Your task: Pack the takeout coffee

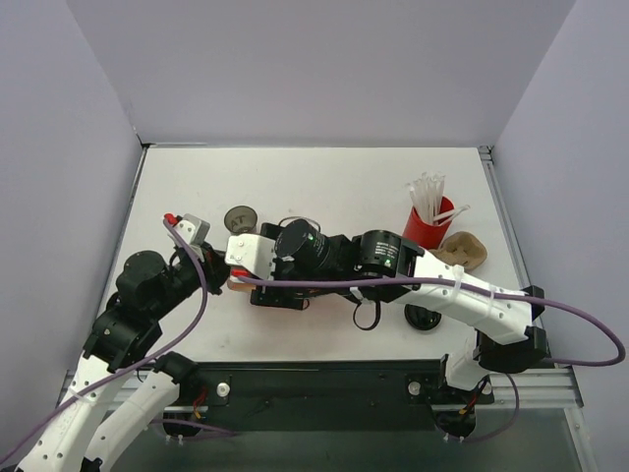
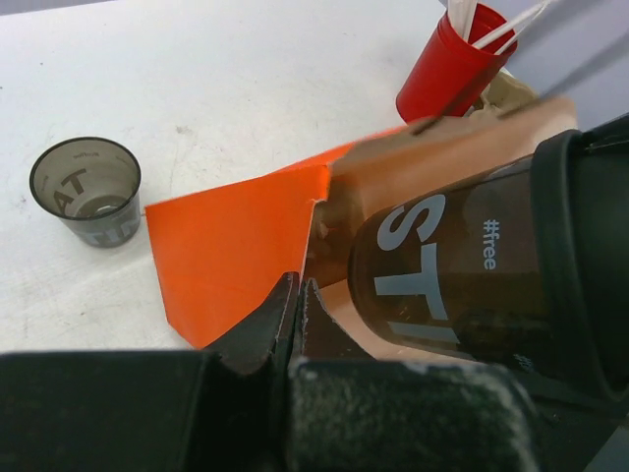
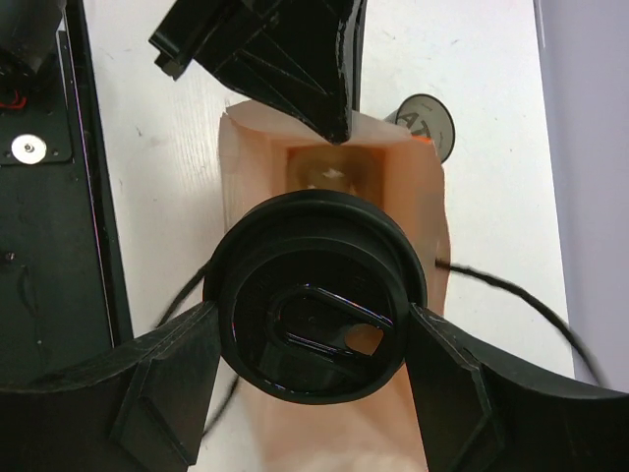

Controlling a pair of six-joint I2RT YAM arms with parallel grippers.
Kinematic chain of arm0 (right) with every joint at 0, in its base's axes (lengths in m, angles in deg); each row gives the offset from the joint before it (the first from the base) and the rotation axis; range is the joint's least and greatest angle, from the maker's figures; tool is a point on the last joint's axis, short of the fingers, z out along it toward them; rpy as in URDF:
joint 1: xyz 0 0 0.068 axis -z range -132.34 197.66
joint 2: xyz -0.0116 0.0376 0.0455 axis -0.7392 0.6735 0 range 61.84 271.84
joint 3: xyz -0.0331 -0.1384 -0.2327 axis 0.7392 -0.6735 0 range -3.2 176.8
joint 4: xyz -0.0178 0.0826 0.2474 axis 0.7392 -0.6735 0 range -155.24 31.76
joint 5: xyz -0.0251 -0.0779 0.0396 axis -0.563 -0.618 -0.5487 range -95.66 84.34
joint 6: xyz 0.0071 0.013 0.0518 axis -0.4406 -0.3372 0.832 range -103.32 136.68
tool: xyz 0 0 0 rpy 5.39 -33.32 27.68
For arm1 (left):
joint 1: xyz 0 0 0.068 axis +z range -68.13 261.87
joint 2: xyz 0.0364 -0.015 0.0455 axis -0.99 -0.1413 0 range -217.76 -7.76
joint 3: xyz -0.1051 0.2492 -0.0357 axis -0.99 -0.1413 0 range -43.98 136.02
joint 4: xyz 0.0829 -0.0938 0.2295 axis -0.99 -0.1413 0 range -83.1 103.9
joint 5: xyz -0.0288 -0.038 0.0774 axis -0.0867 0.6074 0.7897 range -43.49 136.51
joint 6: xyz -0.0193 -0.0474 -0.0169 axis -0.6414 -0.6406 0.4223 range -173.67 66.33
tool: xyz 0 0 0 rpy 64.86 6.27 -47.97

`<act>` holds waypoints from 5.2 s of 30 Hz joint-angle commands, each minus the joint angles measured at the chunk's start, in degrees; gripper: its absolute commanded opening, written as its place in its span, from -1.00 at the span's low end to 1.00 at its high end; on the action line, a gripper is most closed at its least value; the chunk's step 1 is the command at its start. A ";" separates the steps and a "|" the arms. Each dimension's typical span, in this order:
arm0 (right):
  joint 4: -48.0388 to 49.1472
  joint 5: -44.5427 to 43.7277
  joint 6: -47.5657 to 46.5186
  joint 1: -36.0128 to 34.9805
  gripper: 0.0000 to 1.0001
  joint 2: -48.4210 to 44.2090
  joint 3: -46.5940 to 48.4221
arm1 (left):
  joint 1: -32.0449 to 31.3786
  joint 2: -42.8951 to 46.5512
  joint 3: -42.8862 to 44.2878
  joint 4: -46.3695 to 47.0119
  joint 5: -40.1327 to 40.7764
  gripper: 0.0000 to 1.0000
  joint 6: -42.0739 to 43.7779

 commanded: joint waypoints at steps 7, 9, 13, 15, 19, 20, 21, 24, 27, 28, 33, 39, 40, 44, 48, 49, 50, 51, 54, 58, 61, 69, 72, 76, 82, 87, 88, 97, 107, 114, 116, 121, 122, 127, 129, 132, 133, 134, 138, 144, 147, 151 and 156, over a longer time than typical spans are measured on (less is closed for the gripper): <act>0.13 -3.32 -4.15 0.63 0.01 -1.64 1.02 | -0.09 1.64 -0.11 7.26 -2.67 -1.00 1.85; 0.74 -3.49 -5.12 1.08 0.01 -1.82 -2.58 | -0.09 1.03 0.15 6.92 -3.20 -1.00 1.85; 6.36 -2.97 -4.95 3.79 0.01 -2.52 -9.70 | -0.09 0.94 0.24 6.12 -2.25 -1.00 1.23; 9.34 -1.57 -3.37 5.12 0.00 -3.13 -13.48 | -0.09 1.11 0.41 4.55 -1.02 -1.00 0.80; 10.94 0.11 -1.61 5.91 0.00 -3.58 -15.95 | -0.09 -0.11 4.01 -2.21 4.96 -0.62 -2.45; 11.03 0.20 -1.26 5.91 0.00 -3.66 -16.30 | -0.09 -0.72 4.89 -3.97 6.71 -0.33 -4.11; 11.64 0.11 -0.99 5.91 0.00 -3.66 -17.00 | -0.09 -0.99 5.86 -7.64 7.77 -0.23 -5.26; 12.69 0.46 0.33 5.91 -0.01 -3.75 -18.41 | -0.09 -1.34 7.88 -15.02 9.27 -0.09 -10.36; 12.87 0.37 0.68 6.00 -0.01 -3.49 -18.77 | -0.18 -1.35 8.77 -20.67 7.79 -0.06 -13.88; 12.87 0.29 1.03 6.00 -0.01 -3.49 -18.77 | -0.09 -1.17 9.38 -21.82 8.04 -0.05 -14.84; 12.78 1.16 2.44 6.00 -0.01 -3.66 -19.29 | -0.09 -0.47 11.05 -25.69 9.54 -0.03 -18.80; 12.96 1.43 3.58 6.00 -0.01 -3.75 -20.17 | -0.09 -0.64 13.07 -31.23 12.52 -0.01 -18.45; 13.05 1.43 3.67 6.00 -0.01 -3.75 -20.17 | -0.09 -0.47 13.07 -31.49 13.05 -0.01 -18.28; 13.31 1.52 4.11 6.00 -0.01 -3.49 -20.17 | -0.09 -0.20 11.84 -29.92 14.01 -0.03 -18.19; 13.31 1.60 4.20 6.00 -0.01 -3.58 -20.53 | -0.09 -0.29 10.88 -28.07 14.99 -0.21 -16.70; 13.31 1.69 4.02 6.00 -0.01 -3.66 -20.44 | -0.09 -0.29 10.44 -27.02 14.73 -0.25 -15.91; 13.31 1.69 4.02 6.00 -0.01 -3.58 -20.44 | -0.09 -0.12 10.18 -26.14 13.59 -0.41 -15.30; 13.31 1.78 3.67 6.00 -0.01 -3.58 -20.35 | -0.09 0.23 9.65 -25.26 13.06 -0.53 -14.68; 13.66 2.04 0.51 6.52 -0.01 -3.31 -20.70 | -0.09 1.90 7.10 -19.56 11.04 -0.87 -12.66; 16.38 2.92 -5.19 7.76 -0.01 -3.49 -22.45 | -0.09 5.93 2.45 -7.71 5.59 -1.00 -6.78; 18.40 1.78 -9.24 7.67 -0.01 -2.70 -22.55 | -0.09 8.92 -2.64 -0.33 2.26 -1.00 -4.31; 25.26 -0.24 -14.25 8.46 -0.01 -4.80 -32.38 | -0.09 9.46 -7.41 2.52 -1.18 -1.00 -0.36; 27.63 -1.82 -16.71 8.64 0.00 -5.86 -36.60 | -0.09 11.13 -8.63 1.56 -1.54 -1.00 0.27; 29.92 -2.26 -20.76 9.60 0.01 -7.44 -39.59 | -0.09 12.01 -9.51 1.29 -2.15 -1.00 0.53; 31.33 -1.12 -22.96 12.24 0.01 -7.71 -41.09 | -0.09 10.87 -10.22 2.17 -3.38 -1.00 -0.08; 32.21 1.43 -24.54 13.47 0.00 -6.92 -43.02 | -0.09 11.13 -11.27 2.61 -4.08 -1.00 -0.96; 32.12 1.52 -24.63 13.56 0.00 -6.39 -42.85 | -0.09 11.14 -11.36 2.69 -4.26 -1.00 -1.22; 31.51 7.76 -24.45 14.79 -0.01 -3.14 -41.79 | -0.09 12.37 -12.94 3.22 -5.58 -1.00 -1.14; 35.11 4.52 -28.23 16.28 -0.02 -0.24 -43.29 | -0.09 12.10 -13.47 3.13 -6.02 -1.00 -2.46; 36.25 4.15 -29.20 16.64 -0.02 -1.02 -43.99 | -0.09 11.84 -13.73 3.13 -6.11 -1.00 -2.63; 36.25 4.15 -29.29 16.55 -0.02 -1.90 -43.91 | -0.09 11.84 -13.91 3.13 -5.84 -1.00 -2.55; 34.67 4.68 -30.69 16.72 -0.02 -4.01 -43.99 | -0.09 11.93 -14.09 2.96 -5.32 -1.00 -2.55; 34.23 4.59 -30.87 16.72 -0.02 -4.01 -44.08 | -0.09 11.93 -14.17 2.96 -5.40 -1.00 -2.55; 33.70 3.54 -31.40 16.90 -0.03 -4.19 -43.82 | -0.09 11.84 -14.44 3.31 -5.23 -1.00 -2.72; 33.70 3.10 -31.40 16.81 -0.03 -4.71 -43.55 | -0.09 11.84 -14.44 3.40 -5.40 -1.00 -2.72; 32.83 2.22 -31.40 16.90 -0.04 -5.59 -43.20 | -0.09 12.10 -14.53 3.40 -5.14 -1.00 -2.72; 32.91 2.13 -31.31 16.99 -0.04 -5.68 -43.46 | -0.09 12.02 -14.61 3.31 -5.23 -1.00 -2.72; 32.82 1.52 -32.18 17.07 -0.05 -5.95 -43.81 | -0.09 12.01 -14.70 3.40 -5.40 -1.00 -2.63; 32.91 1.95 -33.24 17.78 -0.05 -6.30 -45.05 | -0.09 11.92 -14.61 3.49 -5.93 -1.00 -2.46; 36.16 2.57 -35.52 18.39 -0.06 -4.98 -46.19 | -0.09 12.63 -14.79 3.84 -6.55 -1.00 -2.37; 38.45 2.66 -37.54 18.92 -0.06 -3.76 -46.54 | -0.09 12.54 -14.70 3.75 -6.90 -1.00 -2.37; 39.94 2.83 -37.90 19.62 -0.07 -2.79 -45.84 | -0.09 12.45 -14.70 3.75 -7.51 -1.00 -2.28; 39.85 3.97 -38.96 19.80 -0.07 -1.99 -46.19 | -0.09 12.10 -14.61 3.84 -7.95 -1.00 -2.19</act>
